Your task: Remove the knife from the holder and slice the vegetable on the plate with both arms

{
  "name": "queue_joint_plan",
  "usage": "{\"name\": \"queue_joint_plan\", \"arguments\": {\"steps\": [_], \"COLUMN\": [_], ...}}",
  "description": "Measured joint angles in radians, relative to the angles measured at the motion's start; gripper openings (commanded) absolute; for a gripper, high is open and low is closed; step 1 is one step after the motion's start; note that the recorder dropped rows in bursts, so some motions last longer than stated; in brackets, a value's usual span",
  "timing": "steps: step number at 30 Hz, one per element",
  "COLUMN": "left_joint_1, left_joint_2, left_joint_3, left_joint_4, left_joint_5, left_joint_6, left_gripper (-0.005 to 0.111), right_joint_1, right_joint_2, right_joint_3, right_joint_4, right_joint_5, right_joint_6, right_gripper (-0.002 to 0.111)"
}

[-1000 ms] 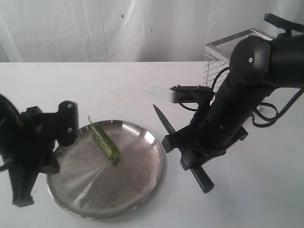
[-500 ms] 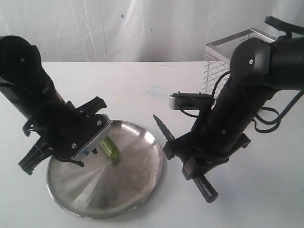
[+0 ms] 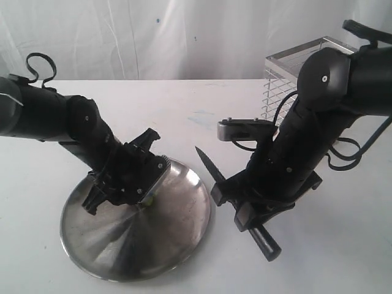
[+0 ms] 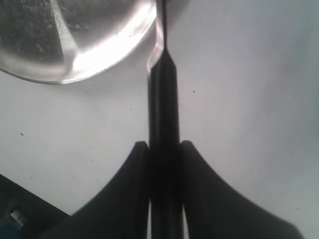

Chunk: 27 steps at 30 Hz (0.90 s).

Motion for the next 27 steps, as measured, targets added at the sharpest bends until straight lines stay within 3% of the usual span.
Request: {"name": "queue_joint_plan", "arguments": {"steps": [2,3,4,5,7,10,14,15,17,27], "left_joint_1": [0.0,0.0,0.0,0.0,0.0,0.0,0.0,0.0,0.0,0.0], "left_joint_2": [0.031,0.039,0.059,0.065,0.08,0.08,0.072,0.065,0.058,0.058], "left_joint_3": [-0.053,-0.068,-0.102,-0.115,-0.149,-0.167,-0.233,-0.256,-0.27,-0.27], "left_joint_4": [-0.001,-0.003,-0.007,-0.006,-0.008,-0.008,0.073,0.127,0.189,0.029], "left_joint_5": [0.035,0.05,0.1,0.13,0.191,0.214,0.255,0.315,0.431,0.457], "left_joint_6": [-0.001,-0.003,-0.017,-0.027,-0.075,-0.195,-0.648,-0.788,-0.89,-1.017], "left_gripper": [0.053,0.038,0.03,0.012,0.0,0.0,0.0,0.0,0.0,0.0], "right_joint_1": [0.0,0.0,0.0,0.0,0.0,0.0,0.0,0.0,0.0,0.0], "right_joint_2": [0.0,0.0,0.0,0.0,0.0,0.0,0.0,0.0,0.0,0.0], "right_joint_3": [0.0,0.0,0.0,0.0,0.0,0.0,0.0,0.0,0.0,0.0], "right_joint_4": [0.011,0.023,0.053,0.074,0.138,0.179,0.182,0.184,0.185,0.177], "right_joint_5": [0.0,0.0,0.0,0.0,0.008,0.012,0.006,0.0,-0.012,-0.029], "right_joint_6": [-0.012,-0.021,-0.041,-0.054,-0.1,-0.13,-0.13,-0.13,-0.13,-0.093], "right_gripper": [0.0,0.0,0.0,0.0,0.0,0.0,0.0,0.0,0.0,0.0]}}
